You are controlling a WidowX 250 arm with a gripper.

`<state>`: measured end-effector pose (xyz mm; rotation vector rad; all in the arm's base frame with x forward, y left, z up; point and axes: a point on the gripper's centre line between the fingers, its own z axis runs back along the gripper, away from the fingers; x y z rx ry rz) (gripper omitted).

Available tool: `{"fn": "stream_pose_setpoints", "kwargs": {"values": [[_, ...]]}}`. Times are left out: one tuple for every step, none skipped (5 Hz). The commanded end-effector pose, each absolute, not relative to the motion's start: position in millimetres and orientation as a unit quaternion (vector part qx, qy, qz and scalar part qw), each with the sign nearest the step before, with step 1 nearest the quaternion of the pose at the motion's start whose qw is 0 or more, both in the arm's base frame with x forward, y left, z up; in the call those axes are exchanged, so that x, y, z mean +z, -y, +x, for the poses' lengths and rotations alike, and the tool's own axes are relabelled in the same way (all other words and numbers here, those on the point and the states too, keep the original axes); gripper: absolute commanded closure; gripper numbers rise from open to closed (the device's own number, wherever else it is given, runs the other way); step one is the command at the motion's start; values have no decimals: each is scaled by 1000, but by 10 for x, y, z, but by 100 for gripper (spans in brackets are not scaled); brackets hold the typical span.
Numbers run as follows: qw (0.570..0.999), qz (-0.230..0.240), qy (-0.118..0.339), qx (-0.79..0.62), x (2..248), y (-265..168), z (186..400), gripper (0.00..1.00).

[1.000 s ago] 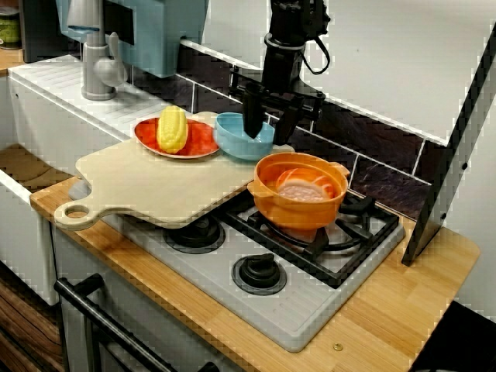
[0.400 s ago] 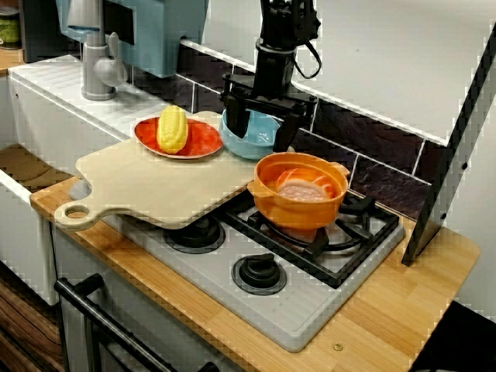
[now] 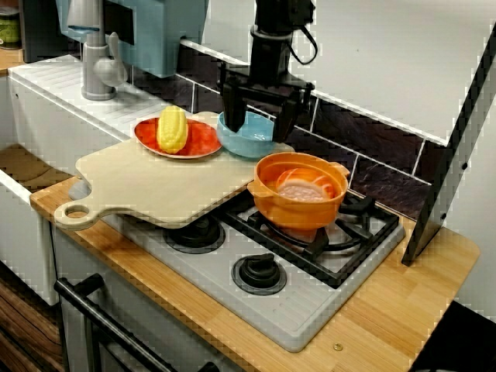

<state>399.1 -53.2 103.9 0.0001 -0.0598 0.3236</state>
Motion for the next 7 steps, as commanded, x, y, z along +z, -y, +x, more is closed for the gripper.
{"fn": "stream_pose_setpoints", "kwargs": {"values": [[984, -19, 76, 162, 1461, 467, 3966, 0], [983, -21, 79, 164, 1486, 433, 3921, 0], [983, -27, 78, 165, 1518, 387, 3863, 0], [982, -28, 81, 168, 1528, 319, 3798, 0], [982, -24, 78, 171, 1485, 214, 3722, 0], [981, -23, 80, 174, 1481, 135, 3626, 0], [979, -29, 82, 182, 1467, 74, 3552, 0]]}}
